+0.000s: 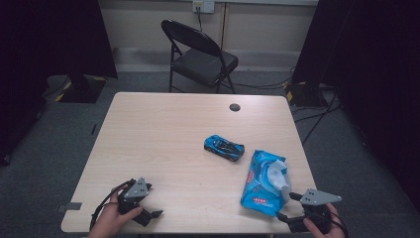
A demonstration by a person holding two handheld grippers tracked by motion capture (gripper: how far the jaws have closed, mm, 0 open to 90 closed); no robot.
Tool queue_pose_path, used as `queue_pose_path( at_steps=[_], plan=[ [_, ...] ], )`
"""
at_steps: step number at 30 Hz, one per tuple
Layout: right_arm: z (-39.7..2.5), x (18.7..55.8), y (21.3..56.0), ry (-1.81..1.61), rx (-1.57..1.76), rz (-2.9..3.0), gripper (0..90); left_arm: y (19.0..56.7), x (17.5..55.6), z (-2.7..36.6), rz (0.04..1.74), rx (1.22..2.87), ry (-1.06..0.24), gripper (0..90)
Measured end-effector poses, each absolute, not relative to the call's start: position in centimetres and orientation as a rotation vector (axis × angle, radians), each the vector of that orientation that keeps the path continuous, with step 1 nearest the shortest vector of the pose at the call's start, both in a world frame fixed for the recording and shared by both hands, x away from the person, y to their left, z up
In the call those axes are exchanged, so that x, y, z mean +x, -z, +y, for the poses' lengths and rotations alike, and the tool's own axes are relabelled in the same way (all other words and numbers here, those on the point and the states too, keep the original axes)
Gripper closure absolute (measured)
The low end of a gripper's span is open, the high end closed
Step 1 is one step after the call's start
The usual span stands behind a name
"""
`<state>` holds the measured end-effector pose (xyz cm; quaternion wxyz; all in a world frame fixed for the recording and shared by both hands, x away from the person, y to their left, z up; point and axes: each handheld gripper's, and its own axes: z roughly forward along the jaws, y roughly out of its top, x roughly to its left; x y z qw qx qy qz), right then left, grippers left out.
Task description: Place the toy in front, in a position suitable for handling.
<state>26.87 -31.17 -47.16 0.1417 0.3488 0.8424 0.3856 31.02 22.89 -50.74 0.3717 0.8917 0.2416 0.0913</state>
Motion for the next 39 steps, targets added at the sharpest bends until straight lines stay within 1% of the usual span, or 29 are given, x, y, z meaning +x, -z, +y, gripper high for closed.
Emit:
queue_pose_path(
  at_steps=[9,21,23,27,31,39],
  plan=[
    [-29.1,26.8,46.3,-1.142,1.065,2.368,14.2,50.7,31.0,22.9,0.620,2.287,-0.234,0.0],
    [-28.3,28.2,47.5,-1.075,1.118,2.312,14.6,50.7,31.0,22.9,0.622,2.288,-0.238,0.0],
    [-28.4,28.4,47.7,-1.055,1.125,2.300,17.6,50.7,30.9,22.8,0.627,2.285,-0.238,0.0],
    [-28.5,28.8,47.9,-1.064,1.162,2.277,17.2,50.7,30.8,22.8,0.630,2.282,-0.236,0.0],
    [-28.6,29.2,47.8,-1.043,1.178,2.228,26.0,50.7,30.8,22.8,0.633,2.281,-0.237,0.0],
    [-28.9,30.1,47.6,-1.048,1.206,2.241,29.6,50.7,30.8,22.8,0.634,2.280,-0.237,0.0]
  ],
)
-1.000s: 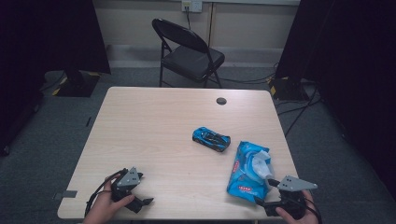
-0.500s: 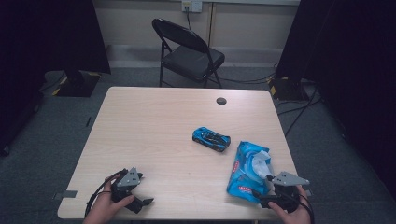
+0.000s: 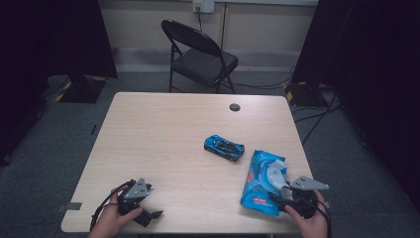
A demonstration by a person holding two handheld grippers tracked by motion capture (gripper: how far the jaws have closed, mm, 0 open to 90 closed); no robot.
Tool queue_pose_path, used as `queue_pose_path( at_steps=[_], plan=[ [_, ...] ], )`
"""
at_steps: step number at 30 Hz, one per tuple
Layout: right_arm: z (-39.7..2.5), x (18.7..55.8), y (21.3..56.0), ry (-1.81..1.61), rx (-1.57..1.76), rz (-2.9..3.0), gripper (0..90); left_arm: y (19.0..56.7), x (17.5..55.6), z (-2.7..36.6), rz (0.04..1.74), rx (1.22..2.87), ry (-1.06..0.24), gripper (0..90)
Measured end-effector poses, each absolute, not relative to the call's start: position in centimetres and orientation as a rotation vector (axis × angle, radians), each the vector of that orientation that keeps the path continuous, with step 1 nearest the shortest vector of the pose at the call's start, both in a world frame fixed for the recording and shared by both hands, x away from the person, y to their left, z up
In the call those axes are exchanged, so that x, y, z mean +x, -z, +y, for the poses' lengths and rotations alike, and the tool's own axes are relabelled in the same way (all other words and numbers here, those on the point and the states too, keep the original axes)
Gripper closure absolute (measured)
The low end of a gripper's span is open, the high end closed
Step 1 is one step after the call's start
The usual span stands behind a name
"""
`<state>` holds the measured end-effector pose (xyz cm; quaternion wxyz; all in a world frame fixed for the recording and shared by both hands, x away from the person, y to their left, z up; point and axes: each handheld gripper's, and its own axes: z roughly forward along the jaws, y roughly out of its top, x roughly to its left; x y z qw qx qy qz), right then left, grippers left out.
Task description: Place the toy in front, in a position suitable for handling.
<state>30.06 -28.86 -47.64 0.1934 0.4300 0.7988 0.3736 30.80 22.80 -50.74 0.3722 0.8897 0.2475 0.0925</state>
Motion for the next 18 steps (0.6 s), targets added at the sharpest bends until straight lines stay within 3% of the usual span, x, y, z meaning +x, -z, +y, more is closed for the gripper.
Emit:
queue_pose_path(
  at_steps=[5,18],
  plan=[
    [-28.9,29.8,47.4,-1.024,1.182,2.257,33.0,50.7,30.8,22.8,0.634,2.281,-0.237,0.0],
    [-26.8,26.8,46.6,-1.028,1.075,2.320,16.1,50.7,30.8,22.8,0.637,2.279,-0.229,0.0]
  ],
)
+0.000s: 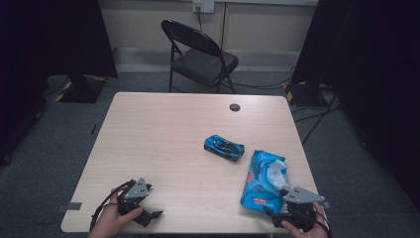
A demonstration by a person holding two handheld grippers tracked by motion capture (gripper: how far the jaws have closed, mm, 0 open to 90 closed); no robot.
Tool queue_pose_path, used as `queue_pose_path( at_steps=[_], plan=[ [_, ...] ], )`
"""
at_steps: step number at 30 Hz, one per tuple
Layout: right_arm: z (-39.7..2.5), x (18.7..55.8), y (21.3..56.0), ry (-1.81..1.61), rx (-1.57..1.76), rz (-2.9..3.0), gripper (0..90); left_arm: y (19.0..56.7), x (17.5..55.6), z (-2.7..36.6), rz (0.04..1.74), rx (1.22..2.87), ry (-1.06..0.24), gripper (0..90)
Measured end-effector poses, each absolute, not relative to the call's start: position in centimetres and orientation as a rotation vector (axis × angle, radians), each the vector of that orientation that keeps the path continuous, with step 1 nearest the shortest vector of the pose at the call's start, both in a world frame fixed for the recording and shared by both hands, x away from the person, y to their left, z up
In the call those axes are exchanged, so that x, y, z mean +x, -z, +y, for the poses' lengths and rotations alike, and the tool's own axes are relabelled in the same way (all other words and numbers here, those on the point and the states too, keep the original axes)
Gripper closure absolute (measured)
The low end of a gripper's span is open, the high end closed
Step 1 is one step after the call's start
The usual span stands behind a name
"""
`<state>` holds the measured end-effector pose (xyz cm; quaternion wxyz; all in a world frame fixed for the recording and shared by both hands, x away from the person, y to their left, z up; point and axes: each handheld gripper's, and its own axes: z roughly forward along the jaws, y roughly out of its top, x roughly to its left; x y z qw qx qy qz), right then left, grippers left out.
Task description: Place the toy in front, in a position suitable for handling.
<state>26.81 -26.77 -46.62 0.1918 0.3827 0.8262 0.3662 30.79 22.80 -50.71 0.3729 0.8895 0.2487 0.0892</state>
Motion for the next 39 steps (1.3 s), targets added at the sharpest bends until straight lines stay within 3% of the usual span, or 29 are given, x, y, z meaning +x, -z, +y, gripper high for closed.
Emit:
queue_pose_path(
  at_steps=[15,20,22,39],
  plan=[
    [-24.7,26.8,47.8,-0.949,1.043,2.304,4.1,50.7,30.8,22.8,0.637,2.279,-0.228,0.0],
    [-24.9,27.2,47.7,-0.970,1.066,2.279,8.4,50.7,30.8,22.8,0.637,2.279,-0.229,0.0],
    [-25.2,27.4,47.7,-0.978,1.073,2.264,14.7,50.7,30.8,22.8,0.637,2.279,-0.229,0.0],
    [-26.1,31.3,47.7,-0.910,1.047,2.253,18.6,50.7,30.8,22.8,0.637,2.279,-0.229,0.0]
  ],
)
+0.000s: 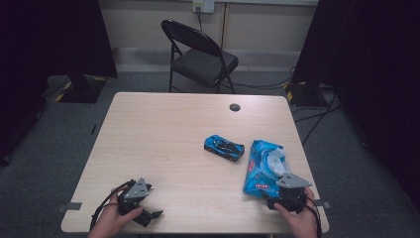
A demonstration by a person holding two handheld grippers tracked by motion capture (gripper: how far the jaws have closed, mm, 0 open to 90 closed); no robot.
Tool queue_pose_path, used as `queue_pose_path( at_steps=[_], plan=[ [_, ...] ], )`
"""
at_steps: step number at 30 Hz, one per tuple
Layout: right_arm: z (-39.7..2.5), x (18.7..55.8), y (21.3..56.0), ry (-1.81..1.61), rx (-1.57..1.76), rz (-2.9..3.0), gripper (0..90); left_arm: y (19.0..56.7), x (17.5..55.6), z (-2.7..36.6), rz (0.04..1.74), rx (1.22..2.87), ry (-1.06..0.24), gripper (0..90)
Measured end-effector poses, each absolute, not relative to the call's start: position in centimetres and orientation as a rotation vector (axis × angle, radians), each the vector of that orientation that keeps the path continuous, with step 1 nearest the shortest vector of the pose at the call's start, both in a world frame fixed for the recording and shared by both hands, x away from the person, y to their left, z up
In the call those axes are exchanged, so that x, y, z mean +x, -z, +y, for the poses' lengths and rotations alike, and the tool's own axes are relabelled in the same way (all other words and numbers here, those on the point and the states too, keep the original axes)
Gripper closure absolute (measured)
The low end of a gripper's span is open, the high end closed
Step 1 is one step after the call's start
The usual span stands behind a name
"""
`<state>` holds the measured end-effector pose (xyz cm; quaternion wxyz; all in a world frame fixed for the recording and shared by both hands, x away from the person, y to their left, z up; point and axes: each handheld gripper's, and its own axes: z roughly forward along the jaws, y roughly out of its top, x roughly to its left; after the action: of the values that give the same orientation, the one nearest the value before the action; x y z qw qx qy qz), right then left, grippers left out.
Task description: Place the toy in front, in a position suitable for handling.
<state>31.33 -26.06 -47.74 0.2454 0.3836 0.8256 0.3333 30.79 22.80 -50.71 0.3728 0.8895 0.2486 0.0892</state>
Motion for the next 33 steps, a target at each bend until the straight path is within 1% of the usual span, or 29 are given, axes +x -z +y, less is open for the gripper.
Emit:
queue_pose_path(
  at_steps=[12,13,33],
  plan=[
    [-27.0,34.9,47.9,-0.922,1.044,2.255,18.7,50.7,30.8,22.8,0.637,2.279,-0.228,0.0],
    [-27.2,35.7,47.9,-0.925,1.039,2.257,18.7,50.7,30.8,22.8,0.635,2.280,-0.228,0.0],
    [-28.2,42.9,48.4,-0.960,1.007,2.245,18.2,50.7,31.1,22.6,0.624,2.290,-0.230,0.0]
  ],
)
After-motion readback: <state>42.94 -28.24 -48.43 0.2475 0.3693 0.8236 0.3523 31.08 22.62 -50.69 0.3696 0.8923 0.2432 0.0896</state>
